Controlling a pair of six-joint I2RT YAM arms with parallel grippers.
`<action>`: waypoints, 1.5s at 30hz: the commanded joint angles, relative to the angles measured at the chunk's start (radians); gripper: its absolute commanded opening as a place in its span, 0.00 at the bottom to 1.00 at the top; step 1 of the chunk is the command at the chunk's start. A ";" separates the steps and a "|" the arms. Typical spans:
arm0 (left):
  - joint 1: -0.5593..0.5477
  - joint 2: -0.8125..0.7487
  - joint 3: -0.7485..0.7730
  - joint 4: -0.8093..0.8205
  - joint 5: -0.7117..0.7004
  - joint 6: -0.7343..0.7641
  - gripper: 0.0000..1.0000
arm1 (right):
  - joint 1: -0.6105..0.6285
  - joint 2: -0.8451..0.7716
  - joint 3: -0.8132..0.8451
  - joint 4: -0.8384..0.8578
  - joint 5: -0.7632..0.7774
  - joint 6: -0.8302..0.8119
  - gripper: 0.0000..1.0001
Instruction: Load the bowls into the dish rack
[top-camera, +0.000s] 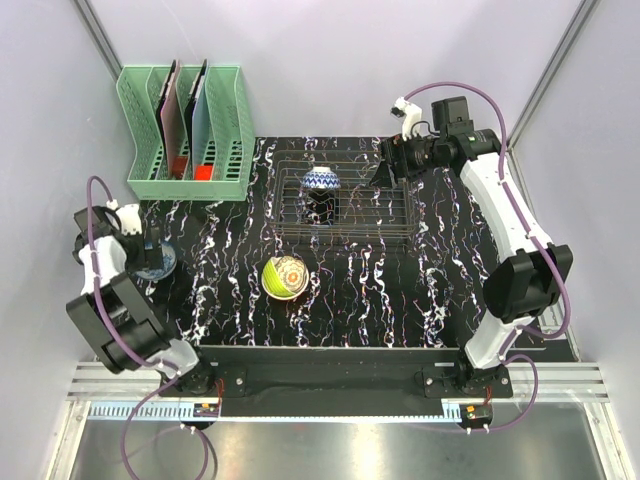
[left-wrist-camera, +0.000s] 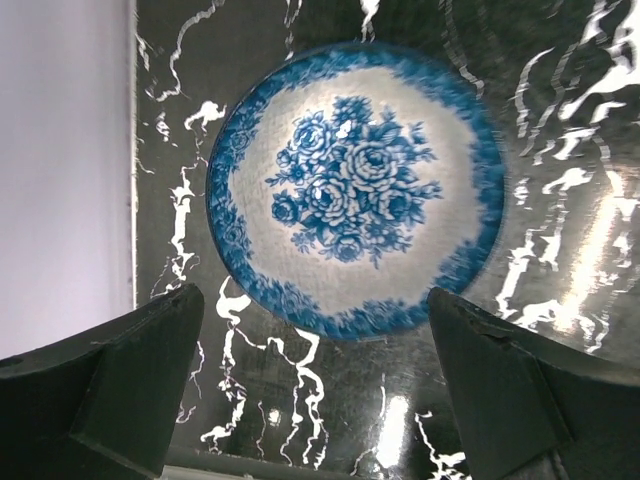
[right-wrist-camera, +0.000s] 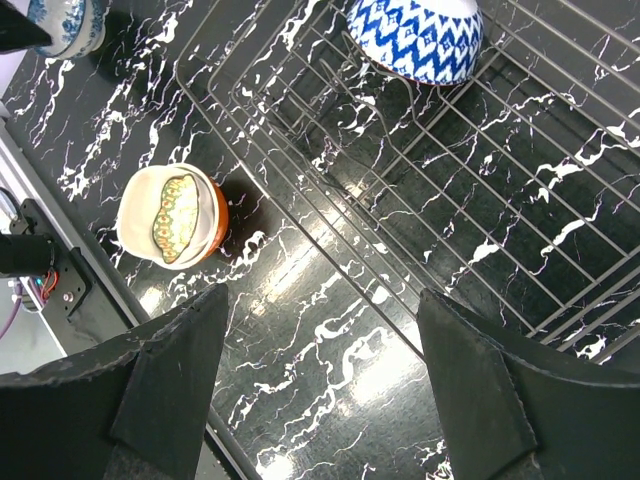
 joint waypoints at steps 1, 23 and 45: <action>0.026 0.065 0.043 0.058 0.048 0.019 0.99 | -0.004 -0.058 0.003 0.007 -0.035 -0.019 0.84; 0.035 0.243 0.110 0.088 0.115 0.026 0.13 | -0.004 -0.035 0.026 0.006 -0.047 -0.003 0.84; -0.184 0.089 0.179 -0.104 0.707 0.178 0.00 | -0.004 0.069 0.051 0.044 -0.555 0.165 0.89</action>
